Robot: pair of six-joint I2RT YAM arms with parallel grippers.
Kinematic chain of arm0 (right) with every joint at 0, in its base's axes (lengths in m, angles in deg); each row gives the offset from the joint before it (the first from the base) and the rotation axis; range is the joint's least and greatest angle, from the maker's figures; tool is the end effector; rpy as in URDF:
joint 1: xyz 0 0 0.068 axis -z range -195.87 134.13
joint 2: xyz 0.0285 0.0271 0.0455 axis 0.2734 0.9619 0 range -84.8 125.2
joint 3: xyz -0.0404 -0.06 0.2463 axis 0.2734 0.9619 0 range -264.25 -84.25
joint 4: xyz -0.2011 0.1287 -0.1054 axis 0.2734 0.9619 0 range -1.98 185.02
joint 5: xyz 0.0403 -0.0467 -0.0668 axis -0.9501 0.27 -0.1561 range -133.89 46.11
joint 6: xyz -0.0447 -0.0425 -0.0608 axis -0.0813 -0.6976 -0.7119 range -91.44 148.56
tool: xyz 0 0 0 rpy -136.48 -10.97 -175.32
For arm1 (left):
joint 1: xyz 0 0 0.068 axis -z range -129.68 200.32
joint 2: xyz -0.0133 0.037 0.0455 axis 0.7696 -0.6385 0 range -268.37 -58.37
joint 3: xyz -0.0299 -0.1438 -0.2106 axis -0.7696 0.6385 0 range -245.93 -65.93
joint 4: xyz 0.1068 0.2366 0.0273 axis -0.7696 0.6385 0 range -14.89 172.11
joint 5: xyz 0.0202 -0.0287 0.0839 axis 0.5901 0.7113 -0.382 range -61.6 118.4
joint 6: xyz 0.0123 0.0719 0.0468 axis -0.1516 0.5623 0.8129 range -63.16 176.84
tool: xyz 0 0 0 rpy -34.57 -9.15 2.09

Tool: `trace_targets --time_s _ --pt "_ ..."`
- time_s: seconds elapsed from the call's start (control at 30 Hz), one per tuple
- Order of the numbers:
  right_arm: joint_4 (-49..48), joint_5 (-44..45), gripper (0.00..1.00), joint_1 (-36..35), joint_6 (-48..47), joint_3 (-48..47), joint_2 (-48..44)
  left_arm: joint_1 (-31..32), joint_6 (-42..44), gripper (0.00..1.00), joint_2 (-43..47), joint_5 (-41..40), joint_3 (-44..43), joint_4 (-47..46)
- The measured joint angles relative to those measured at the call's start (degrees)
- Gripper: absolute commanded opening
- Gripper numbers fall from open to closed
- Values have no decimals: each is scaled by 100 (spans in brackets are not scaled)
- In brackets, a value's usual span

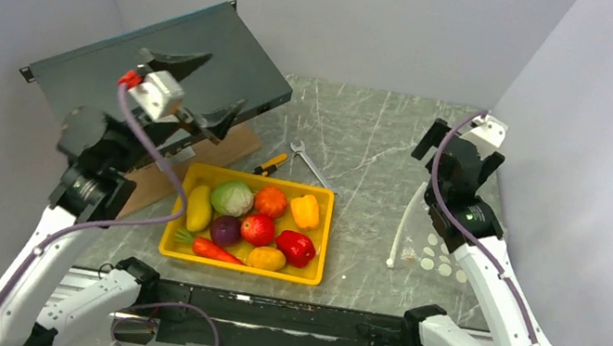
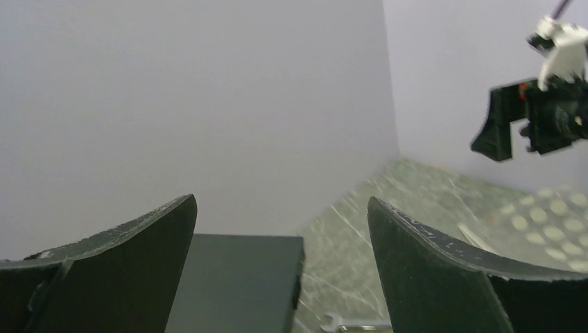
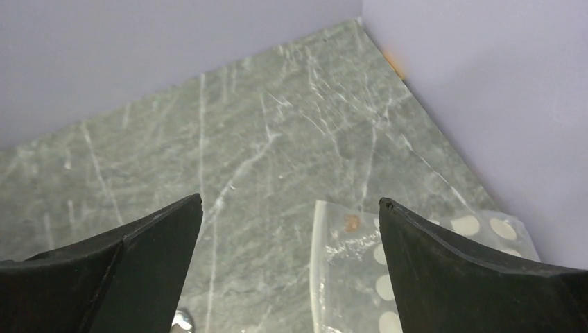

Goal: Place the food in the zip-top bag and seal the zipper
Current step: Pick up the zipper food storage bag at the center of the board.

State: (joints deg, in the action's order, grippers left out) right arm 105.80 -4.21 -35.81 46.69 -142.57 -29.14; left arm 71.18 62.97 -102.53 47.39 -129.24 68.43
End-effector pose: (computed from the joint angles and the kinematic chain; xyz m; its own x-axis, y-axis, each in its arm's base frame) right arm 0.2519 0.0394 0.3544 -0.1343 0.2060 -0.9693 0.3774 0.9151 0.1422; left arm 0.1647 -0.0894 0.4866 0.4699 -0.0709 -0.8799 0.5634 0.7914 0.2371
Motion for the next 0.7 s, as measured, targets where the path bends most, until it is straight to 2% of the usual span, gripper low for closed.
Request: trace_targets --time_s 0.2,0.4,0.6,0.7 --pt "592 210 100 -4 24 -168 426 686 186 99 -588 -116 275 190" --pt "1735 428 100 -127 837 -708 1508 949 105 99 -505 -236 1204 -22" --pt "2918 704 100 -361 1547 -756 2758 1331 151 99 -422 -446 1333 -70" --pt "3235 824 100 -522 1681 -756 3056 1388 186 99 -260 -518 1357 -151"
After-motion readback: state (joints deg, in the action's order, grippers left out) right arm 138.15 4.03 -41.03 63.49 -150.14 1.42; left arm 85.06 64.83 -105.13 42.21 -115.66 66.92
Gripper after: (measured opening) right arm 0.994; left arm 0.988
